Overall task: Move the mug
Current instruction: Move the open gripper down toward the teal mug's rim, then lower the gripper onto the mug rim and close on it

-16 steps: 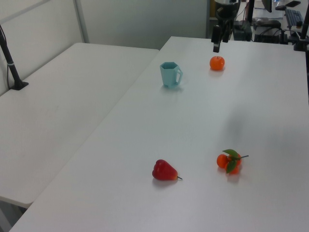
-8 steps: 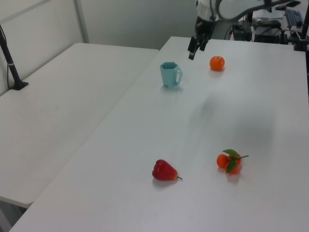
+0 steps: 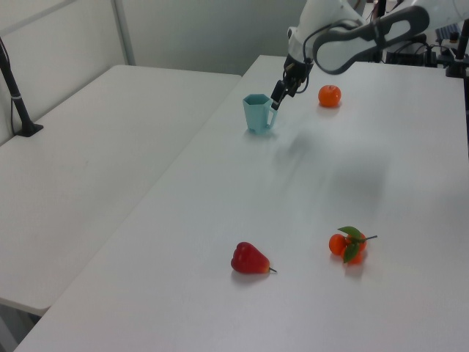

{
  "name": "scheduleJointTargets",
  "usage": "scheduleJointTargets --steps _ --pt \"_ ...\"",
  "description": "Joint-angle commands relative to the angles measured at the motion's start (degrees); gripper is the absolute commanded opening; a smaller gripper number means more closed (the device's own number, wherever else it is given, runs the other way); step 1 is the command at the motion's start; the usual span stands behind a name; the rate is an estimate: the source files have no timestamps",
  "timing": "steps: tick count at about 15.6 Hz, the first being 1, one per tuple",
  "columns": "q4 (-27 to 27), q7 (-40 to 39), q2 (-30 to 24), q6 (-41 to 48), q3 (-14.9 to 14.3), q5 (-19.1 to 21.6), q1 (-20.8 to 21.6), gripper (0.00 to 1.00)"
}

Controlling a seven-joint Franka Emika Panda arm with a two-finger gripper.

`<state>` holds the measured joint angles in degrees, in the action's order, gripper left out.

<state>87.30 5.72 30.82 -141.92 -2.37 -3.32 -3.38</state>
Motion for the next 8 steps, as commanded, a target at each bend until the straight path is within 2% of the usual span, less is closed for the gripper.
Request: scheduleJointTargets --steps 1,6,8 --pt "-1.3 -0.6 3.6 -5.2 -0.5 -0.8 0.5 0.99" --pt "-1.3 -0.3 6.6 -11.4 -0.5 -2.0 0.5 0.88" --pt "-1.3 -0.3 7.4 -11.8 -0.5 -2.0 0.7 0.74"
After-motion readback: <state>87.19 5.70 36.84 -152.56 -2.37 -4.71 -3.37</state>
